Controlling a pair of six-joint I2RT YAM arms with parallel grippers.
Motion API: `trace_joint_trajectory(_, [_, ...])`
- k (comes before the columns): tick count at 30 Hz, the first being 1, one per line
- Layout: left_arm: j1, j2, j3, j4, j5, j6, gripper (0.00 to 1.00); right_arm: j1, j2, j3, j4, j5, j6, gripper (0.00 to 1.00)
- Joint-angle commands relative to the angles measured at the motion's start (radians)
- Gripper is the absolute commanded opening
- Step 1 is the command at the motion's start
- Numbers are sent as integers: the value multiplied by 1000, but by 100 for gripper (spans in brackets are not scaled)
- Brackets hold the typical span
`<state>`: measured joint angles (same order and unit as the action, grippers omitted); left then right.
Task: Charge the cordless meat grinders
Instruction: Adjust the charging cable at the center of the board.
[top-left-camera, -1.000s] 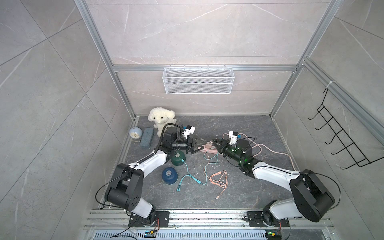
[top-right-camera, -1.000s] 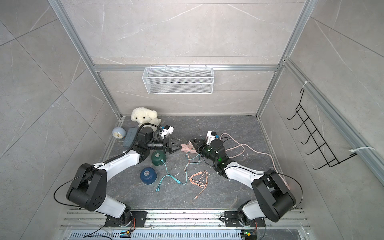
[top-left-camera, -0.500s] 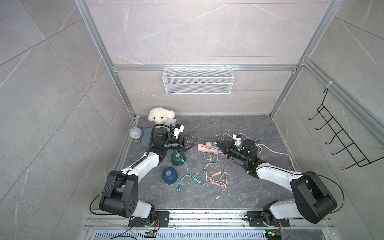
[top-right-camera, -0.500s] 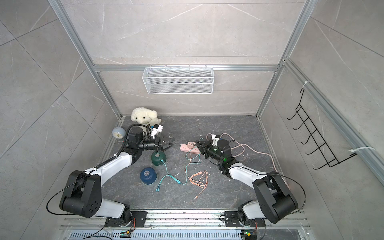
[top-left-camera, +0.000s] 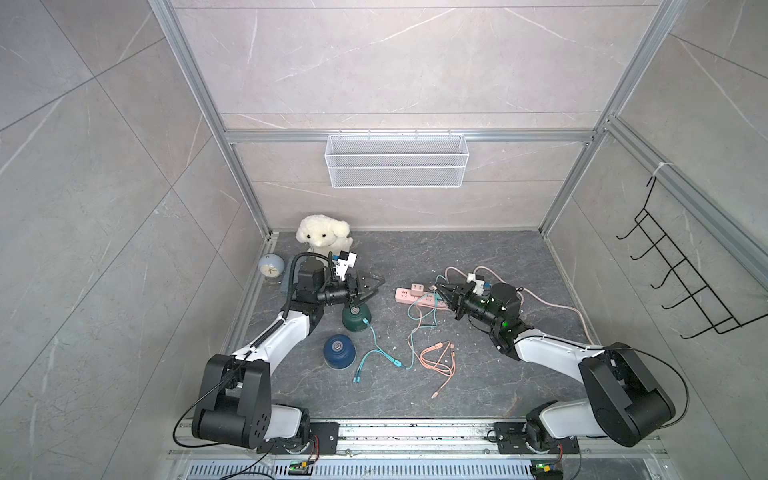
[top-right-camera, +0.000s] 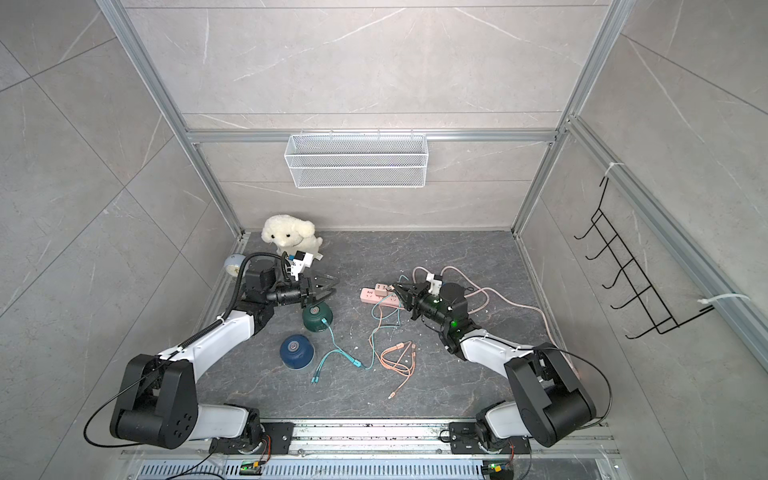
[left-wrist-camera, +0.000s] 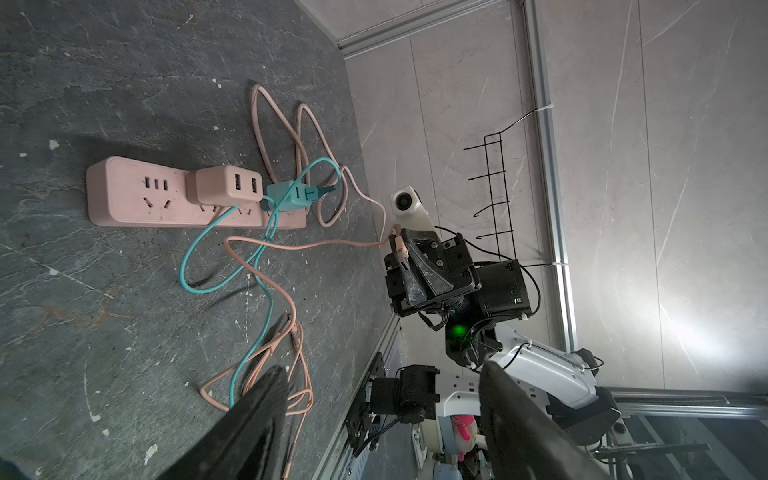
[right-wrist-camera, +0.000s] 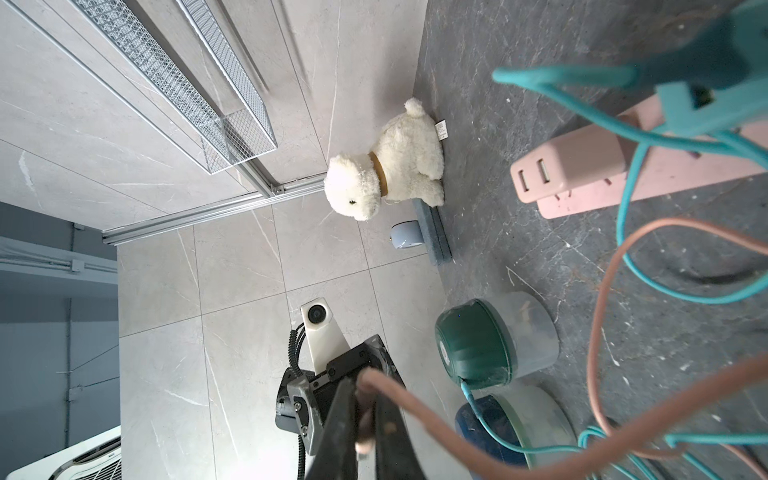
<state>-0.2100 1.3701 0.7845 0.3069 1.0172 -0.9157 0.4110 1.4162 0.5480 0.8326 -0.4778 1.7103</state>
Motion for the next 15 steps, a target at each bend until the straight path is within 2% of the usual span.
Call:
trace_joint_trajectory(1, [6,-45,-1,-28,-14,60,75,-6,-35,-15,52,-24,38,0])
trace_joint_trajectory(10, [8,-54,-2,-52,-19,77,74,-16,-47,-5,26,-41,23,0])
trace_joint_trajectory(13, [8,-51,-2,-53,-11,77,73,-27,-51,40,-34,-95,-78,0])
trace_joint_trajectory(15, [8,-49,0,-60,-7,81,73,-29,-76,89,-156,-113,-206,0])
